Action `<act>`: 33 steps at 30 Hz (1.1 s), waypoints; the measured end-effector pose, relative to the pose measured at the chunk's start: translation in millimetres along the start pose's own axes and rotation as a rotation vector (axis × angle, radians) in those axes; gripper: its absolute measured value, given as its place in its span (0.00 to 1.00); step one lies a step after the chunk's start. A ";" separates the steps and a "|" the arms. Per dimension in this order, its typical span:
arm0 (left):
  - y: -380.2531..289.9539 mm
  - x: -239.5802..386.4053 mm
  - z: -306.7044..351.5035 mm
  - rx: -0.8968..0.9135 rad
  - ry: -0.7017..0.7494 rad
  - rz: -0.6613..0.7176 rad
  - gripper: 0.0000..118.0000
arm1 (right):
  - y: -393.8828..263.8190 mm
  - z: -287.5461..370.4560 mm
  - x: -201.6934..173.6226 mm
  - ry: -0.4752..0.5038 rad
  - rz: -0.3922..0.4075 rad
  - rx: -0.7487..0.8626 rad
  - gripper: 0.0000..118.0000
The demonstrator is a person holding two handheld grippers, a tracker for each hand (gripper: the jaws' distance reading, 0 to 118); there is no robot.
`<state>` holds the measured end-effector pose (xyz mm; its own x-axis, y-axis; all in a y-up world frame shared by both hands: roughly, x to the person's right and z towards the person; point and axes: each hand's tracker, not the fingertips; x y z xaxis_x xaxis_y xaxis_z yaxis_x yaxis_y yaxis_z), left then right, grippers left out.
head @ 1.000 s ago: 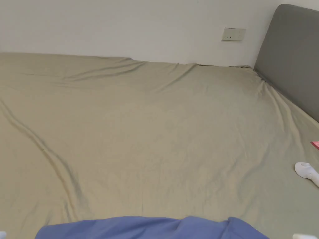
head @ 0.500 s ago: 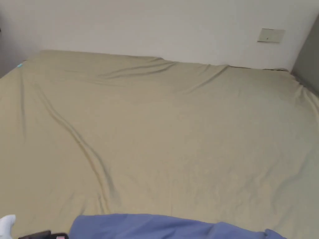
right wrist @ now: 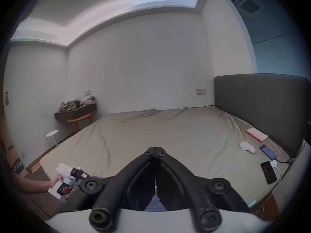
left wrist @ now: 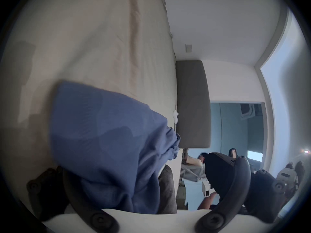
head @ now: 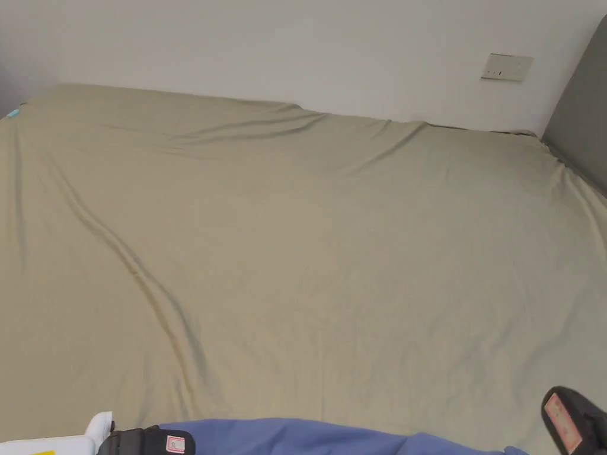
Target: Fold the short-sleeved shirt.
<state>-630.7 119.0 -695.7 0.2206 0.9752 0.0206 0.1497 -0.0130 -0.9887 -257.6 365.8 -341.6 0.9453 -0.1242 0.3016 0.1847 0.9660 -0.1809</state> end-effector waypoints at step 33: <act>-46.4 128.7 162.5 0.273 0.837 -0.304 0.11 | 16.7 27.4 -9.2 -0.085 0.054 0.049 0.00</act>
<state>-765.8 281.0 -671.3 0.8478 0.4500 0.2805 0.1069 0.3730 -0.9217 -270.6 389.3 -321.8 0.9271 -0.0538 0.3710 0.1186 0.9810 -0.1539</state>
